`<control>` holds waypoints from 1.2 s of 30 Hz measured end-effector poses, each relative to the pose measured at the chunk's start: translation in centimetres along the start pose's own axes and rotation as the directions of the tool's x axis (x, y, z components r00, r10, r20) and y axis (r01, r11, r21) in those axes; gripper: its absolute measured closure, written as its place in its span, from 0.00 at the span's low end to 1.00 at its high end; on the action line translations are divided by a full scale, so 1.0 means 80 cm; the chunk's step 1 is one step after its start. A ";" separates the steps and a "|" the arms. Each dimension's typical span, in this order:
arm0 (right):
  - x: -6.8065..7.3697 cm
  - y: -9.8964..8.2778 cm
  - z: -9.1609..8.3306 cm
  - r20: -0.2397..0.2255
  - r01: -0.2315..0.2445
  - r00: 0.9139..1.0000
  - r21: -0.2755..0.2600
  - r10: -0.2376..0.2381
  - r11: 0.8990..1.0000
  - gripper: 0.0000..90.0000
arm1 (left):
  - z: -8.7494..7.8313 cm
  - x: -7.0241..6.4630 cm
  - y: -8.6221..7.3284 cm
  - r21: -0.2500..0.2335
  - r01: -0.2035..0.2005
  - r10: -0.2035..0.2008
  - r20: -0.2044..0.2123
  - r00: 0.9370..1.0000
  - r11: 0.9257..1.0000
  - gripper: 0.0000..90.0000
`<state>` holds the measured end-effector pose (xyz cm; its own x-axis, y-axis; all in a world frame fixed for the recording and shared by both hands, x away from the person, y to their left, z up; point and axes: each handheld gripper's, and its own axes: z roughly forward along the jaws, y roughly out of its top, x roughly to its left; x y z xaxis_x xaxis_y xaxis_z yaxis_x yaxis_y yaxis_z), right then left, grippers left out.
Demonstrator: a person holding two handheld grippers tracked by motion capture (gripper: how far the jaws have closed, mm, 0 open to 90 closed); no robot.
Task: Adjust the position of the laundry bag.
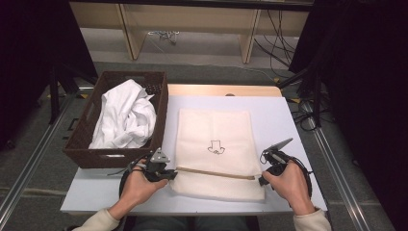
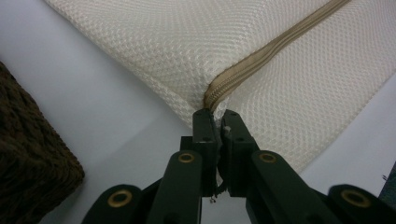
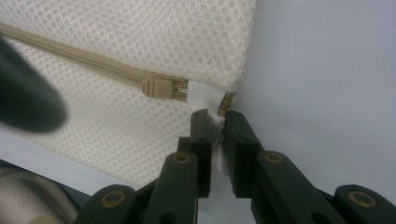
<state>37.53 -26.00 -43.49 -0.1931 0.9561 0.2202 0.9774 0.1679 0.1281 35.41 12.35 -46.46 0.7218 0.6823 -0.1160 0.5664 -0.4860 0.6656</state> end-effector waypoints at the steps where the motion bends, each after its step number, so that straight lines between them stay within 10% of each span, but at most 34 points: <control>1: 0.000 0.001 -0.001 0.001 0.022 1.000 0.015 -0.022 1.000 0.93 | -0.001 0.001 0.000 0.006 0.001 -0.001 0.000 1.000 1.000 0.95; 18: 0.011 0.004 0.006 -0.008 0.095 0.995 0.005 -0.095 0.995 0.93 | -0.011 0.009 -0.015 -0.004 0.031 -0.031 -0.022 0.999 1.000 0.95; 27: 0.015 0.004 0.003 0.010 0.048 0.999 0.037 -0.049 0.998 0.93 | -0.003 0.008 -0.019 0.012 0.031 -0.031 -0.010 0.999 0.999 0.94; 28: 0.010 0.004 0.006 0.016 0.105 0.994 0.009 -0.105 0.994 0.93 | 0.000 0.008 -0.020 0.002 0.051 -0.051 -0.011 0.999 0.999 0.94; 29: 0.015 0.003 0.004 0.014 0.041 0.999 0.037 -0.042 0.998 0.93 | -0.001 0.007 -0.020 0.009 0.045 -0.045 -0.008 0.999 0.999 0.94; 36: 0.014 0.002 0.003 0.008 0.043 0.999 0.068 -0.044 0.997 0.93 | -0.001 0.005 -0.020 0.010 0.038 -0.038 -0.001 0.999 0.999 0.93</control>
<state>37.48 -24.86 -43.46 -0.2352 0.9496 0.2071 0.9717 0.2250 0.0717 34.76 13.49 -47.52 0.6991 0.7010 -0.1408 0.5975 -0.4646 0.6536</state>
